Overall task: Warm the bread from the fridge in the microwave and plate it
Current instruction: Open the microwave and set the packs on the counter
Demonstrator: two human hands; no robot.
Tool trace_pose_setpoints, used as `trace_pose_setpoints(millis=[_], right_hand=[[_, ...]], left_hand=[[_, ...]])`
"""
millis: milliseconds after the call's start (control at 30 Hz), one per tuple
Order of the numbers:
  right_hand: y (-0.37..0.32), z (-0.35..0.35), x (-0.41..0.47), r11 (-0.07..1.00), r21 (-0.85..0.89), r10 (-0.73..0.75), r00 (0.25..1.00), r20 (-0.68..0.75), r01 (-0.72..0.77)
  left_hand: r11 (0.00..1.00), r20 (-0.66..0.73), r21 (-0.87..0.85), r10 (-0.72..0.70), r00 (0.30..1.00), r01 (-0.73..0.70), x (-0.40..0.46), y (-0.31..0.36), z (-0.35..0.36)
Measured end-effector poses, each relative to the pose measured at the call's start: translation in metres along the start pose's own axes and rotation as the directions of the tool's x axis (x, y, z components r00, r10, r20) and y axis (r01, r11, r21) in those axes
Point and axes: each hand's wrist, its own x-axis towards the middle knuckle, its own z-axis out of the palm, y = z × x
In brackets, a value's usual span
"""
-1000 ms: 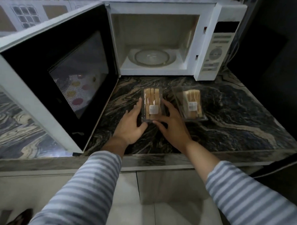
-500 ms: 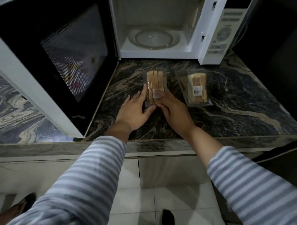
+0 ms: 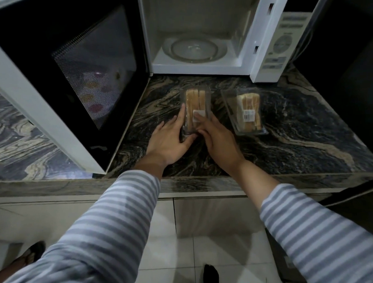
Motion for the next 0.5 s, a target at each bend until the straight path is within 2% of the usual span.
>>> trace_pose_setpoints(millis=[67,167,267,333,367,500], right_hand=[[-0.001,-0.001,-0.001,1.000,-0.020,-0.021,1.000,-0.018,0.021],[-0.004,-0.006,-0.006,0.998,-0.004,-0.057,0.993,-0.103,0.057],[-0.010,-0.011,-0.010,0.985,0.154,0.120,0.962,-0.246,-0.084],[-0.013,-0.015,-0.011,0.956,0.235,0.238,0.936,-0.258,-0.179],[-0.015,-0.017,-0.009,0.954,0.218,0.253,0.939,-0.234,-0.203],[-0.015,-0.014,0.020,0.971,-0.033,0.232,0.965,-0.124,-0.238]], left_hand=[[0.999,-0.001,-0.037,0.000,1.000,0.000,0.000,-0.001,0.001],[0.981,-0.019,-0.193,-0.019,1.000,0.015,0.001,-0.002,0.000],[0.932,-0.066,-0.361,-0.051,0.996,0.024,0.008,0.002,-0.007],[0.922,-0.105,-0.388,-0.041,0.994,-0.003,0.016,0.008,-0.018],[0.918,-0.126,-0.395,-0.025,0.992,-0.027,0.020,0.011,-0.024],[0.911,-0.182,-0.400,0.027,0.983,-0.099,0.043,0.021,-0.052]])
